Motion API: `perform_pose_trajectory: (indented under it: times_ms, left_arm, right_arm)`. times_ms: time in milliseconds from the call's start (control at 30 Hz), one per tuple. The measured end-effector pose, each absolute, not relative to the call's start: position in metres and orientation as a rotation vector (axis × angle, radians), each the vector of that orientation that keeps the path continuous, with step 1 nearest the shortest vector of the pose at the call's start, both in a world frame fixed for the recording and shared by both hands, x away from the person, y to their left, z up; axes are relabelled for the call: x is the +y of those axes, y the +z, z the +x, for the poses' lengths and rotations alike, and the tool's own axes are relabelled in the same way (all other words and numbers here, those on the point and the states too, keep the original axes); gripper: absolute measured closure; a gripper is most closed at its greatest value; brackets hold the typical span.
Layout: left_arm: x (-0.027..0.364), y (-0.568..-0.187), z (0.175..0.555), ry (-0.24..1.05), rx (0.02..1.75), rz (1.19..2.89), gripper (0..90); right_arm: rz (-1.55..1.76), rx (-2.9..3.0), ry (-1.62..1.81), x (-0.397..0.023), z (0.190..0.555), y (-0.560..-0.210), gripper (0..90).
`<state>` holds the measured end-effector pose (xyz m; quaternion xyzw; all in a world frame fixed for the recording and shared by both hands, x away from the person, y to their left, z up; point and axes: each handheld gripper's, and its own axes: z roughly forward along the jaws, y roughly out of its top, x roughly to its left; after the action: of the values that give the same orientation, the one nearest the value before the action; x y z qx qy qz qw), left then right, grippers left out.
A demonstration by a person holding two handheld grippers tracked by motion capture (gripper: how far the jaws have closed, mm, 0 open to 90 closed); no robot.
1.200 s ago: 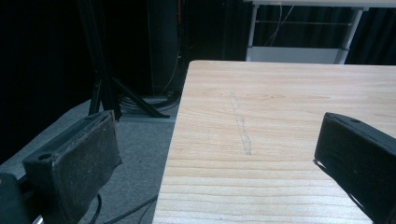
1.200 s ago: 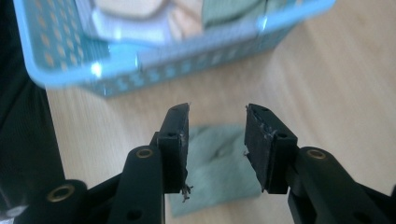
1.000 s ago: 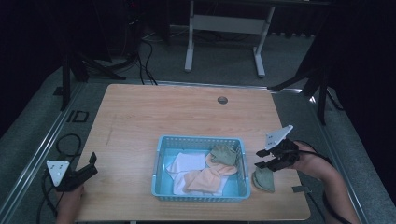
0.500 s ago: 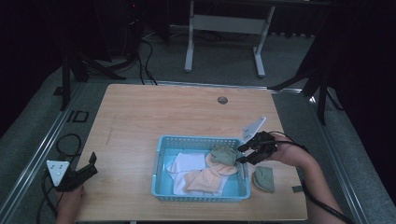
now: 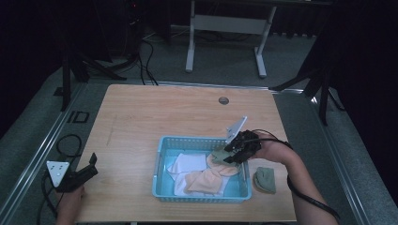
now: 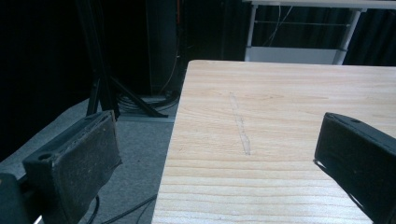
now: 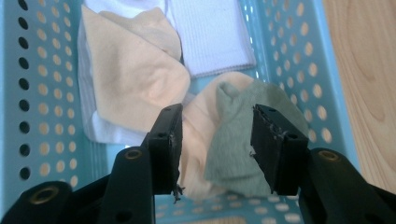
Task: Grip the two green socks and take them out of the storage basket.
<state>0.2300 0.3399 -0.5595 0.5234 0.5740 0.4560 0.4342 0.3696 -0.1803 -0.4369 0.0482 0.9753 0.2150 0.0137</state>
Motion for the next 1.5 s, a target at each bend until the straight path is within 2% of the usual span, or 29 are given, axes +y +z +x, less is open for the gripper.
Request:
perform_pose_trajectory:
  times_ms: [233, 767, 933, 1067, 1200, 1500]
  left_arm:
    - [0.34, -0.559, 0.23, 1.135, 1.428, 1.304, 0.5]
    - [0.34, -0.559, 0.23, 1.134, 1.426, 1.305, 0.5]
    - [0.34, -0.559, 0.23, 1.133, 1.426, 1.306, 0.5]
    - [0.34, -0.559, 0.23, 1.133, 1.426, 1.307, 0.4]
    - [0.34, -0.559, 0.23, 1.133, 1.427, 1.306, 0.5]
    - [0.34, -0.559, 0.23, 1.135, 1.427, 1.307, 0.5]
  right_arm:
    - [0.126, 3.051, 0.623, -0.163, 0.373, -0.456, 48.1]
    - [0.168, 2.994, 0.494, -0.148, 0.378, -0.492, 45.4]
    - [0.161, 2.996, 0.391, -0.146, 0.377, -0.505, 59.7]
    - [0.189, 2.997, 0.388, -0.146, 0.38, -0.503, 77.9]
    - [0.176, 2.986, 0.398, -0.147, 0.38, -0.489, 82.3]
    - [0.123, 2.942, 0.511, -0.148, 0.368, -0.449, 82.6]
